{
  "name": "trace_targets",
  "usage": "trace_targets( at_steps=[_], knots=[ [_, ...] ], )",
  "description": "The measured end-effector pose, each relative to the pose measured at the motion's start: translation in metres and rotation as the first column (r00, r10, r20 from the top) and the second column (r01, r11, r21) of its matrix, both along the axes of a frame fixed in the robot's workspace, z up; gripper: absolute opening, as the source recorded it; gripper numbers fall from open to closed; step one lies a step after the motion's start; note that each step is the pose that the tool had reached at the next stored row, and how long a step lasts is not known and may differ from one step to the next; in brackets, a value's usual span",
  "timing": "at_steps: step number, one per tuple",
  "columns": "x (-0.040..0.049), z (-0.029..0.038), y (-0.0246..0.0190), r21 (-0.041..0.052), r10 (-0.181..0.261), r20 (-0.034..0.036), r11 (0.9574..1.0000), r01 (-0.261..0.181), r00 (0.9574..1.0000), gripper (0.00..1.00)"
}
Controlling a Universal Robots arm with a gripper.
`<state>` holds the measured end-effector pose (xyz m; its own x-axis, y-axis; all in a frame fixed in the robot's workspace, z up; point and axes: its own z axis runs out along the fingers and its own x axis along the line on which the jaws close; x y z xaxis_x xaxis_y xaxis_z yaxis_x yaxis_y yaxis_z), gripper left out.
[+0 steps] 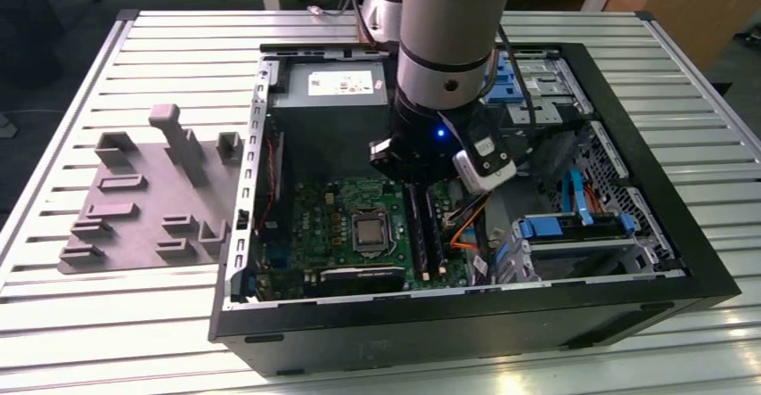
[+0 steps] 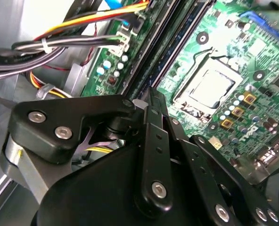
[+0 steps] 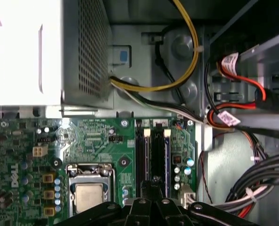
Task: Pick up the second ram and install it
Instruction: 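Press down the second ram until it locks into place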
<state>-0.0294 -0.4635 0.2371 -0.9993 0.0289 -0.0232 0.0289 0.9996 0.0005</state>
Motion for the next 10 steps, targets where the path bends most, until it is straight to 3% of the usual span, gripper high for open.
trace_targets(
  at_steps=[10],
  knots=[
    [0.0000,0.0000,-0.0138,0.0000,0.000,0.0000,1.0000,0.000,1.0000,0.11]
  ],
)
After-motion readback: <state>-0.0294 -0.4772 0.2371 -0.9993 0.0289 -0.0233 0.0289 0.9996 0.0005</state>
